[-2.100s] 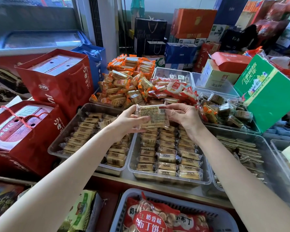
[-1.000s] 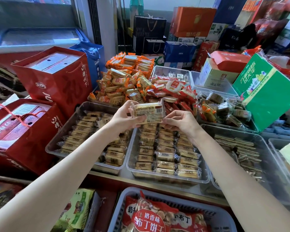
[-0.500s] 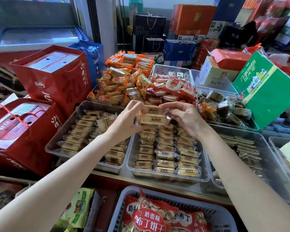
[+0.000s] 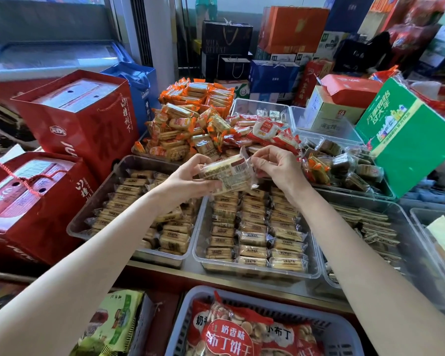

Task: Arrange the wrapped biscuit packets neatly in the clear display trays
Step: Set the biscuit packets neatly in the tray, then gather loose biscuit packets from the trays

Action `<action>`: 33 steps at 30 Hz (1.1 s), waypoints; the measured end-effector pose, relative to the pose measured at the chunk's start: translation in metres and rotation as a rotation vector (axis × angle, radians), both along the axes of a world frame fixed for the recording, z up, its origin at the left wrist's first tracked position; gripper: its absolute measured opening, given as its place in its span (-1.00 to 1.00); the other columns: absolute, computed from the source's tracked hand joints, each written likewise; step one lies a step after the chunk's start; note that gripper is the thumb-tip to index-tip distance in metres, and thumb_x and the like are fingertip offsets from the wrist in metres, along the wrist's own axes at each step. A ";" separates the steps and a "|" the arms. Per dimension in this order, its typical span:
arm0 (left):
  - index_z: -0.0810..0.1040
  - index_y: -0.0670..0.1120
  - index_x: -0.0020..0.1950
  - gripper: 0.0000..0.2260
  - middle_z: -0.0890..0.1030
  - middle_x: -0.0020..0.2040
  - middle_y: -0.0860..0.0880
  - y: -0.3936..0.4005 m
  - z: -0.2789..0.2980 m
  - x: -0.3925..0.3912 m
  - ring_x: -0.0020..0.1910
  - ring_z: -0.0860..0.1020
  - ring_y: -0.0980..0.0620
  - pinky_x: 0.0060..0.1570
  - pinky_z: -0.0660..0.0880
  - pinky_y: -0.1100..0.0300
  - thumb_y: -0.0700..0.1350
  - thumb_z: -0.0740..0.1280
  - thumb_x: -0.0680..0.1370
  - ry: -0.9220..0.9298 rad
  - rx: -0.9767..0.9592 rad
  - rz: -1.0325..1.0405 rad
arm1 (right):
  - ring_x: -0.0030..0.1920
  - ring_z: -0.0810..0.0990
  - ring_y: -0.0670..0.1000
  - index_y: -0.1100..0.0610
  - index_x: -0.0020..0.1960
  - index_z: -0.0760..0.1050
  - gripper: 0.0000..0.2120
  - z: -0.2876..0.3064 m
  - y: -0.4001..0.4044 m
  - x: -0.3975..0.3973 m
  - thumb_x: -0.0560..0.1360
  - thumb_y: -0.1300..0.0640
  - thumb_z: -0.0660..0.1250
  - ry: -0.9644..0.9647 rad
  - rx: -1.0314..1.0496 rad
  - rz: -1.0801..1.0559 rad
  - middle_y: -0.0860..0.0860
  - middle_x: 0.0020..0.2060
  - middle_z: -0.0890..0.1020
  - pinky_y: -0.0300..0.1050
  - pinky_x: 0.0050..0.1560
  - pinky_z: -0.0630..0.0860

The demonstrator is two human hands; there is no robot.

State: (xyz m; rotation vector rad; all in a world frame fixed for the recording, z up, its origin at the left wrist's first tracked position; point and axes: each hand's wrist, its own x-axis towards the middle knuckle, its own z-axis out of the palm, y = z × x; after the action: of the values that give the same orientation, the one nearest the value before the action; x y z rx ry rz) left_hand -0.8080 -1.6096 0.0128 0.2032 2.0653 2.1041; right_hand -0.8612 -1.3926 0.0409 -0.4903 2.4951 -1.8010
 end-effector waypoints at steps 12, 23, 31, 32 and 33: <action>0.36 -0.14 0.14 -0.68 0.61 0.05 -0.14 -0.005 -0.001 -0.001 -0.04 0.64 -0.02 -0.10 0.61 0.16 -0.22 0.36 0.43 -0.121 0.186 0.071 | -0.35 0.63 -0.03 0.21 -0.13 0.45 -0.92 -0.014 -0.008 0.005 0.50 0.31 0.35 -0.174 0.053 -0.018 0.15 -0.25 0.62 -0.24 -0.32 0.58; 0.37 -0.13 0.14 -0.70 0.62 -0.03 -0.13 -0.066 -0.075 0.027 -0.25 0.65 0.00 -0.16 0.63 0.09 -0.12 0.39 0.49 -0.494 0.024 0.376 | -0.29 0.62 0.01 0.32 0.07 0.48 -0.82 -0.091 -0.077 0.008 0.49 0.45 0.29 -0.549 -0.001 0.071 0.16 -0.20 0.60 -0.25 -0.21 0.62; 0.25 -0.08 0.38 -0.45 0.43 0.25 -0.10 -0.075 -0.106 0.012 0.20 0.44 -0.08 0.19 0.39 0.07 -0.05 0.41 0.48 -0.231 -0.705 0.612 | 0.25 0.46 0.12 0.27 0.30 0.44 -0.67 -0.149 -0.059 -0.021 0.54 0.35 0.18 -0.012 0.814 0.045 0.15 0.25 0.50 -0.12 0.24 0.37; 0.22 -0.09 0.42 -0.39 0.35 0.32 -0.14 -0.073 -0.106 0.006 0.28 0.37 -0.12 0.26 0.33 0.03 -0.04 0.42 0.47 -0.187 -0.767 0.624 | 0.32 0.41 0.14 0.28 0.36 0.37 -0.62 -0.155 -0.057 -0.025 0.54 0.34 0.18 0.030 0.917 0.119 0.17 0.32 0.44 -0.11 0.30 0.32; 0.19 -0.09 0.45 -0.36 0.29 0.37 -0.16 -0.070 -0.104 0.002 0.34 0.29 -0.16 0.32 0.27 -0.01 -0.05 0.42 0.47 -0.142 -0.847 0.627 | 0.38 0.34 0.15 0.28 0.40 0.30 -0.58 -0.159 -0.057 -0.029 0.54 0.32 0.20 0.072 1.027 0.181 0.18 0.37 0.38 -0.09 0.35 0.27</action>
State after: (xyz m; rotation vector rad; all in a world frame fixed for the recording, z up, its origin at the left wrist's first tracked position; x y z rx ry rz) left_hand -0.8058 -1.6792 -0.0908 -0.7644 2.9359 1.1813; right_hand -0.8898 -1.4499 -0.1182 -0.6440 2.8320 -0.2980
